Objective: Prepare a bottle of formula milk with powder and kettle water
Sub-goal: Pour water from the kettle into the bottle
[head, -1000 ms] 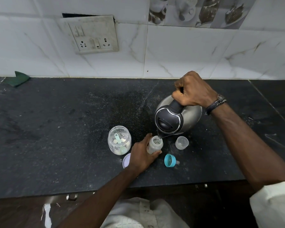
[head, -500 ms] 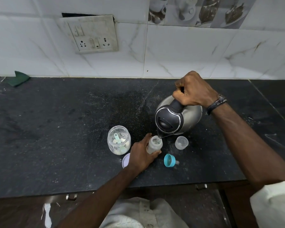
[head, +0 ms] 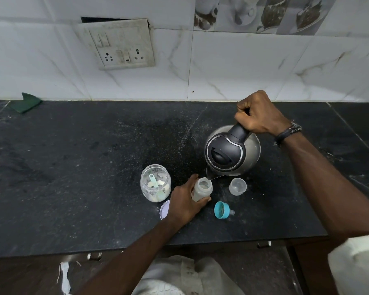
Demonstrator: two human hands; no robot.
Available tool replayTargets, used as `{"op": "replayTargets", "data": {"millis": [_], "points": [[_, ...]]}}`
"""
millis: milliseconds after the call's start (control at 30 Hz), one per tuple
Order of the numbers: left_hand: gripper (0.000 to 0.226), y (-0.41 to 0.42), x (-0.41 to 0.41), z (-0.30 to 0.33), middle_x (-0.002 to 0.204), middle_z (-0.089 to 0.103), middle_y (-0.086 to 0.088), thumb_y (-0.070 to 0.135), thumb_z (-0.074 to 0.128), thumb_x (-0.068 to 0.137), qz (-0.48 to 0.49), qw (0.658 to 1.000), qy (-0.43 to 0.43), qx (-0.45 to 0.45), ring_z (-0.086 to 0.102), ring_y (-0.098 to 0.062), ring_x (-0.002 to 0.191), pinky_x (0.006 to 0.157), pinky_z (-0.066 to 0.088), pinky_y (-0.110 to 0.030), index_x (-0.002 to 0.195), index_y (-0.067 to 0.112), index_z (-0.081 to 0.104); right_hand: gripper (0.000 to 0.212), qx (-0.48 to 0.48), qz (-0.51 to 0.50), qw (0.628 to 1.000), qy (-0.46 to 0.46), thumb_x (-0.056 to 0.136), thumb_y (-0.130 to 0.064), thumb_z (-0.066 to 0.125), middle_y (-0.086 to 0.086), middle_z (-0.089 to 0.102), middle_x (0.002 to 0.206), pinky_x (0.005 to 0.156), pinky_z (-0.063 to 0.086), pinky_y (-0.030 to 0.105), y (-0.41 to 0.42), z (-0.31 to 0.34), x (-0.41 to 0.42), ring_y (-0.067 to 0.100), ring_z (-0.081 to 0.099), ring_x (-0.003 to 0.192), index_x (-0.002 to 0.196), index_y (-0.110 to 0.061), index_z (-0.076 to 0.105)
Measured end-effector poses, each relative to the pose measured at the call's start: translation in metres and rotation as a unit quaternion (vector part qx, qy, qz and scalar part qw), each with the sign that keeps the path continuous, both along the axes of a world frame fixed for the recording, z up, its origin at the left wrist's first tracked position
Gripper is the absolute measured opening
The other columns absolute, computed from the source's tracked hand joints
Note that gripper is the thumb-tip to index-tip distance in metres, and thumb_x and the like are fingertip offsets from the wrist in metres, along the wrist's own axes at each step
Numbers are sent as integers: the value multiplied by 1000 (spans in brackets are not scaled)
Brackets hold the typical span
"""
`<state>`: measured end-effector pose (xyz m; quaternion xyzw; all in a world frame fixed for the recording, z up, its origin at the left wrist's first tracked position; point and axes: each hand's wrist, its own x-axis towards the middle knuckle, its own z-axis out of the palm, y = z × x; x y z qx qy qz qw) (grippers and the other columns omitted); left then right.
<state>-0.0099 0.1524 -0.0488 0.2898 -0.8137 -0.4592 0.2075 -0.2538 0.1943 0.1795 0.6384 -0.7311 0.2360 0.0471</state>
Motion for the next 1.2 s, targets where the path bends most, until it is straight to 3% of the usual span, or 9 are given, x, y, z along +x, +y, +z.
{"op": "replayTargets", "data": {"millis": [300, 533, 700, 767, 933, 1000, 1067, 1200], "points": [[79, -1, 0, 0, 114, 72, 11, 58, 78, 70, 0, 1000, -12, 5, 68, -5, 104, 90, 55, -37, 136, 25, 50, 36, -9, -4, 1000, -25, 65, -29, 43, 8, 24, 43, 45, 16, 18, -5, -1, -6, 18, 17, 46, 44, -1, 35], [91, 3, 1, 3, 125, 70, 3, 53, 79, 68, 18, 1000, -1, -2, 65, -12, 115, 98, 52, -33, 145, 17, 47, 38, -67, -86, 989, -99, 67, -24, 46, 9, 24, 49, 48, 18, 30, -17, -4, -22, 20, 22, 52, 47, 6, 36], [89, 6, 3, 5, 122, 71, 6, 54, 79, 68, 19, 1000, -8, 7, 66, -9, 112, 96, 53, -34, 144, 20, 48, 38, -112, -149, 962, -200, 66, -20, 49, 7, 25, 48, 50, 19, 30, -31, -15, -28, 21, 24, 52, 48, 11, 37], [88, 7, 2, 5, 123, 70, 7, 54, 80, 68, 13, 1000, -11, 6, 66, -8, 112, 97, 53, -33, 144, 22, 47, 36, -132, -170, 949, -232, 66, -20, 50, -4, 20, 41, 49, 17, 29, -40, -18, -26, 20, 21, 50, 44, 2, 31], [88, 3, 3, 10, 118, 72, 7, 60, 75, 66, 31, 999, -9, 12, 67, -10, 108, 93, 54, -35, 142, 26, 48, 41, -160, -219, 915, -299, 71, -21, 53, -8, 17, 32, 43, 18, 24, -81, -19, -15, 11, 16, 40, 40, -15, 26], [88, 6, 2, 12, 117, 72, 6, 60, 74, 66, 23, 1000, -8, 8, 68, -11, 106, 92, 55, -36, 142, 24, 48, 43, -179, -241, 898, -322, 74, -21, 54, -12, 20, 35, 44, 21, 24, -88, -23, -16, 13, 21, 41, 40, -15, 28], [86, 7, 2, 12, 115, 73, 7, 61, 73, 66, 20, 1000, -1, 4, 69, -10, 104, 90, 55, -36, 140, 24, 50, 45, -196, -263, 884, -334, 76, -20, 55, -5, 24, 41, 46, 22, 26, -100, -25, -13, 15, 23, 43, 40, -15, 28], [87, 5, 2, 10, 116, 73, 5, 59, 73, 66, 26, 1000, 9, 3, 69, -13, 104, 91, 56, -36, 140, 20, 51, 49, -199, -308, 855, -367, 81, -17, 58, -4, 25, 44, 42, 23, 24, -129, -29, -7, 9, 23, 35, 41, -14, 28]]}}
